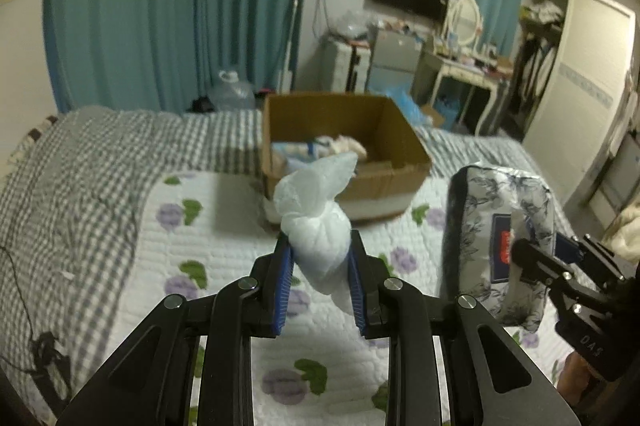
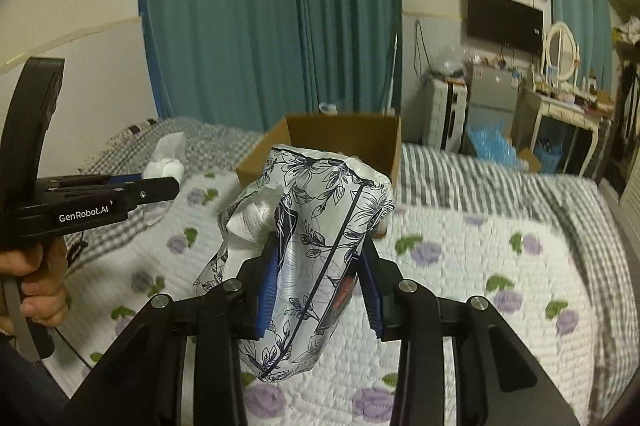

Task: Organize soft objects
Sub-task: 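Carry the tissue bundle and tissue box into the box and open both tools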

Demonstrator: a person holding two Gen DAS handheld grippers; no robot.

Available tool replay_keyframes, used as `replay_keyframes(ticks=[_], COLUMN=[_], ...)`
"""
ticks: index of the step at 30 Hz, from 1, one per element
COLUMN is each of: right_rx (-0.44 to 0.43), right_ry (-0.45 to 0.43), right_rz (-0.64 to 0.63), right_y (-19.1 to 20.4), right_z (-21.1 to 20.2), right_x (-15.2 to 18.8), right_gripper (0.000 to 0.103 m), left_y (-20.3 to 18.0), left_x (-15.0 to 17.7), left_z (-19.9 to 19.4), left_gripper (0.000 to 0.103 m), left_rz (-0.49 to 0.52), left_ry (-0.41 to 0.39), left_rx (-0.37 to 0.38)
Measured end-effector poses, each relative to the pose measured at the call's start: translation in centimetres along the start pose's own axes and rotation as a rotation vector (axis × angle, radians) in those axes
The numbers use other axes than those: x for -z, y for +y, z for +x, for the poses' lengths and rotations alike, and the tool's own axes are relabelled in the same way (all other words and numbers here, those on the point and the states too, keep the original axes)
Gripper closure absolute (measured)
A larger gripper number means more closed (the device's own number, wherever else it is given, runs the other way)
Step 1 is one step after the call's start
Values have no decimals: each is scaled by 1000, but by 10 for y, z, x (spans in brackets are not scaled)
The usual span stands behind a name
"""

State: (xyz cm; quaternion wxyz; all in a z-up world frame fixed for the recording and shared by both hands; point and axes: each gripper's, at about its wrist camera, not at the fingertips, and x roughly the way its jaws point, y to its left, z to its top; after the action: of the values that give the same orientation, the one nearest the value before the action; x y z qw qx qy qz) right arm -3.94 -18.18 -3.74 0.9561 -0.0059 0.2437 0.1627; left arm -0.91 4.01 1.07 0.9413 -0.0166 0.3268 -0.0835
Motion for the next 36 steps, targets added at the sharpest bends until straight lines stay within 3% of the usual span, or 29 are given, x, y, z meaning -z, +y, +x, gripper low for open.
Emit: replay_keyframes(ticks=[7,20,29,36], right_rx=[-7,29,87,129], right_ry=[-82,-202,-267,-247], right_rz=[-32,-159,-156,-153], right_y=[5,13,0,-13], right_z=[-14,-11,17,65], right_x=[-38,-97,-127,-139], right_gripper=[67,66,66,66], left_y=[12,18,15,16], left_x=[-16,-66,-89,-110], left_z=[-8,-7,29,54], left_gripper=[78,78,78,78], left_rz=[-54,-54,-17,-11], left_ry=[-20,-163,-169,-209], left_rx=[-29,-83,-104,-153])
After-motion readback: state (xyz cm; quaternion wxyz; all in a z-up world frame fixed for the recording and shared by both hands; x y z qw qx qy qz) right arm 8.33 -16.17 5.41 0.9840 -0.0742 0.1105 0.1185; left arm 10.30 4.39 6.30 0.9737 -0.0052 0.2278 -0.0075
